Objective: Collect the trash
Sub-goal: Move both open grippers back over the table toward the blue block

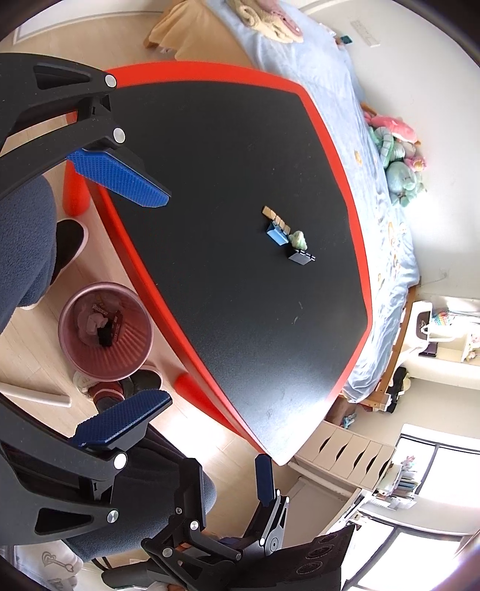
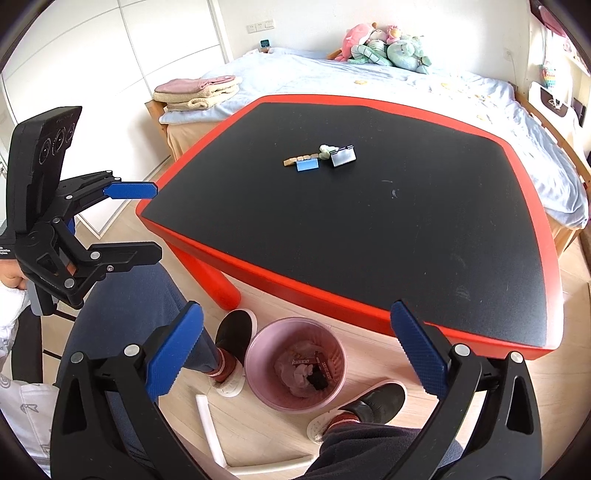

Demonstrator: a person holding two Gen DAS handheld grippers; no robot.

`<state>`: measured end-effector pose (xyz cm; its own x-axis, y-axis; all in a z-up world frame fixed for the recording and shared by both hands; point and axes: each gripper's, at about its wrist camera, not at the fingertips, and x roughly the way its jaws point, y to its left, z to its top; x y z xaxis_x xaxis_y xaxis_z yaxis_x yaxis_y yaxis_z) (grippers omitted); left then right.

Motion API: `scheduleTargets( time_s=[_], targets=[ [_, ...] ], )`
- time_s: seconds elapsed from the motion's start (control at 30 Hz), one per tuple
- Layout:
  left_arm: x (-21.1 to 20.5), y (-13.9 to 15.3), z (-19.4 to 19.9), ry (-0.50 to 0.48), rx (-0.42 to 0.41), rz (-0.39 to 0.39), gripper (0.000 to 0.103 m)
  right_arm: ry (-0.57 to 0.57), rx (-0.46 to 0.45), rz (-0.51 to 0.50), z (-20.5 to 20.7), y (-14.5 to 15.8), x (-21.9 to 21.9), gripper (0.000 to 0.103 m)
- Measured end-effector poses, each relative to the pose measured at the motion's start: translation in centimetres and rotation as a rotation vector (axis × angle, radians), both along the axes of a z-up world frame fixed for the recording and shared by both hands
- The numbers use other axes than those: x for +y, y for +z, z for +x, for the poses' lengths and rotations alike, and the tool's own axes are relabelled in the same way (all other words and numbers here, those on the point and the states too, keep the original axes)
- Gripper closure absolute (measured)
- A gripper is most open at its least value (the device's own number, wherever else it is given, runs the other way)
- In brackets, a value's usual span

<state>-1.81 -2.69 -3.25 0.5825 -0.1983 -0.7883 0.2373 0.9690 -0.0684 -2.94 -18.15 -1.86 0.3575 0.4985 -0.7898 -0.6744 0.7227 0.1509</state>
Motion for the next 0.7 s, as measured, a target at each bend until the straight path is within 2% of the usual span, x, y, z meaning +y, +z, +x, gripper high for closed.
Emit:
scheduleTargets(
  time_s=[0.4, 0.7],
  targets=[
    [2.8, 0.4, 5.7, -0.020, -0.016, 0.048, 0.008, 0.023, -0.071, -0.023, 6.6, 2.0, 2.5, 0.004],
    [4.9, -2.2, 11.7, -0.070, 0.031, 0.082, 0.008, 0.045, -0.068, -0.067, 12.7, 0.2, 5.5, 0.004]
  ],
)
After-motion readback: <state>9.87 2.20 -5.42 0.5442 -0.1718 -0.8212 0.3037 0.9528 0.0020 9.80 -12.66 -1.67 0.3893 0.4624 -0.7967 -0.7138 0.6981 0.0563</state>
